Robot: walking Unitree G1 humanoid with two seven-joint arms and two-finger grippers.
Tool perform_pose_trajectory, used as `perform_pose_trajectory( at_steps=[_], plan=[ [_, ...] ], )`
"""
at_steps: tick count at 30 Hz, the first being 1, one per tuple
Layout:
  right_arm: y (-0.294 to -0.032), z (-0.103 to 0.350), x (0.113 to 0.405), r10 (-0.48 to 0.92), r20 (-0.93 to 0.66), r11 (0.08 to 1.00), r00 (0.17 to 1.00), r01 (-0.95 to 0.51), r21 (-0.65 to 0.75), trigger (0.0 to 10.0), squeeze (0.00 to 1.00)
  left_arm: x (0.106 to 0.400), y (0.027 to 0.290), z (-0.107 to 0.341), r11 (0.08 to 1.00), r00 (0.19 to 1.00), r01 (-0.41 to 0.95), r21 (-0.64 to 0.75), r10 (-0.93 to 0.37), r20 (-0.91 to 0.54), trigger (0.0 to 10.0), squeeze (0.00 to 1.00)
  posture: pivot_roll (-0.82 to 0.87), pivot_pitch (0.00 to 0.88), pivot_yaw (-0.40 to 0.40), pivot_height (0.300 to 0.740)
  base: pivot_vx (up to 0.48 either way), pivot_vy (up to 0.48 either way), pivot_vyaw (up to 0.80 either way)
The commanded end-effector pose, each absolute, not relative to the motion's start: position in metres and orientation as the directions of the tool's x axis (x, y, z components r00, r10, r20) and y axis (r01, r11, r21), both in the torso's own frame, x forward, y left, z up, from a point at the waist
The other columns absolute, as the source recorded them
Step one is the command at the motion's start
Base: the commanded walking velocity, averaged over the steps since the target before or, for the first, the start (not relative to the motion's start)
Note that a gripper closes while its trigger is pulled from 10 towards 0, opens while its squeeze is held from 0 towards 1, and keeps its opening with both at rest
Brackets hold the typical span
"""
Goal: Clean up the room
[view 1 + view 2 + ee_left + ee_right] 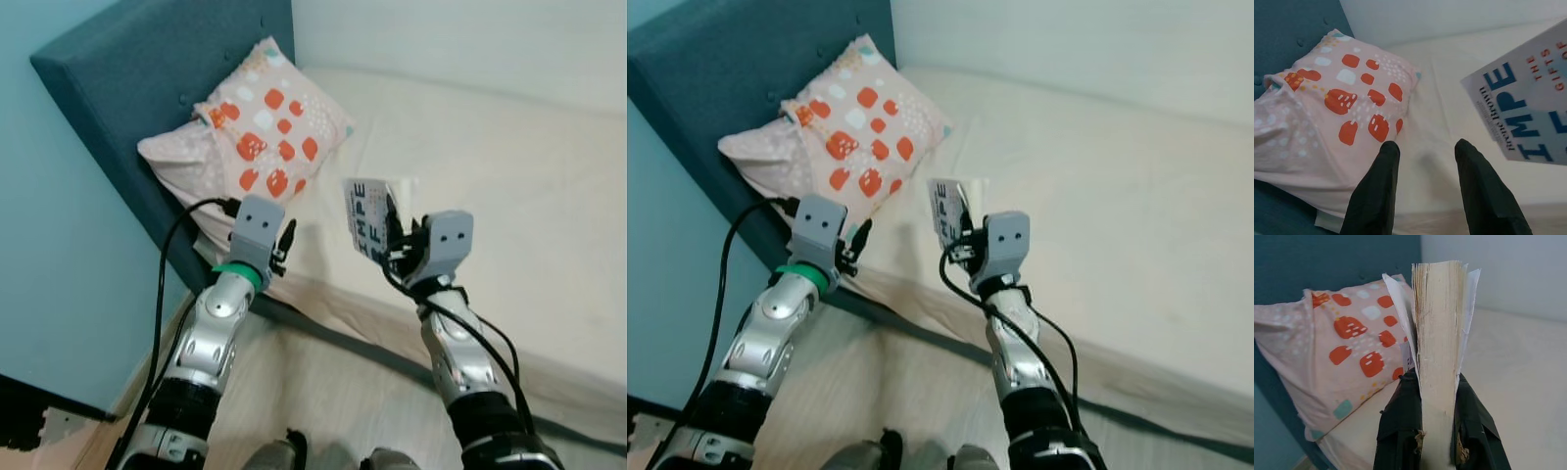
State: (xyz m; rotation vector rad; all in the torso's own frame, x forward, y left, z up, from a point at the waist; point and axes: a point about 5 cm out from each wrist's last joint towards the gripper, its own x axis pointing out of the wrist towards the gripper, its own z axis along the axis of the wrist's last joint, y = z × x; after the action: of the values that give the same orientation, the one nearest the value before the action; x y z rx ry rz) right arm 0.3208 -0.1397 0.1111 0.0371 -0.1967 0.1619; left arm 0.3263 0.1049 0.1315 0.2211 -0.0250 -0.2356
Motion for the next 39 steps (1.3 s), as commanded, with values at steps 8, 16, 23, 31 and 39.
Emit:
perform_pose_trajectory(
  at_steps=[8,16,23,31,39],
  plan=[
    [-0.1394,0.1144,0.3194,0.155,0.230,0.985,0.961,-0.169,0.042,10.0,0.00,0.3260,0.1057,0.1274,0.948,0.973,0.226,0.223,-0.230,-0.008,10.0,0.00,-0.04,0.010,0.072,0.740,0.480,0.000,0.00],
    [-0.1387,0.1143,0.3193,0.166,0.227,0.983,0.960,-0.180,0.039,10.0,0.00,0.3259,0.1058,0.1274,0.949,0.974,0.222,0.223,-0.226,-0.008,10.0,0.00,-0.03,0.011,0.071,0.740,0.480,0.000,0.00],
    [-0.1385,0.1140,0.3193,0.171,0.226,0.982,0.959,-0.184,0.039,10.0,0.00,0.3261,0.1060,0.1272,0.950,0.975,0.220,0.223,-0.224,-0.007,10.0,0.00,-0.03,0.012,0.070,0.740,0.480,0.000,0.00],
    [-0.1382,0.1141,0.3193,0.174,0.226,0.981,0.958,-0.188,0.039,10.0,0.00,0.3255,0.1044,0.1275,0.951,0.972,0.230,0.207,-0.235,-0.003,10.0,0.00,-0.04,0.010,0.070,0.740,0.084,0.000,0.00],
    [-0.1378,0.1139,0.3193,0.176,0.227,0.981,0.958,-0.190,0.043,10.0,0.00,0.3255,0.1043,0.1275,0.950,0.972,0.232,0.208,-0.237,0.000,10.0,0.00,-0.04,0.008,0.071,0.740,0.000,0.000,0.00]
  ],
)
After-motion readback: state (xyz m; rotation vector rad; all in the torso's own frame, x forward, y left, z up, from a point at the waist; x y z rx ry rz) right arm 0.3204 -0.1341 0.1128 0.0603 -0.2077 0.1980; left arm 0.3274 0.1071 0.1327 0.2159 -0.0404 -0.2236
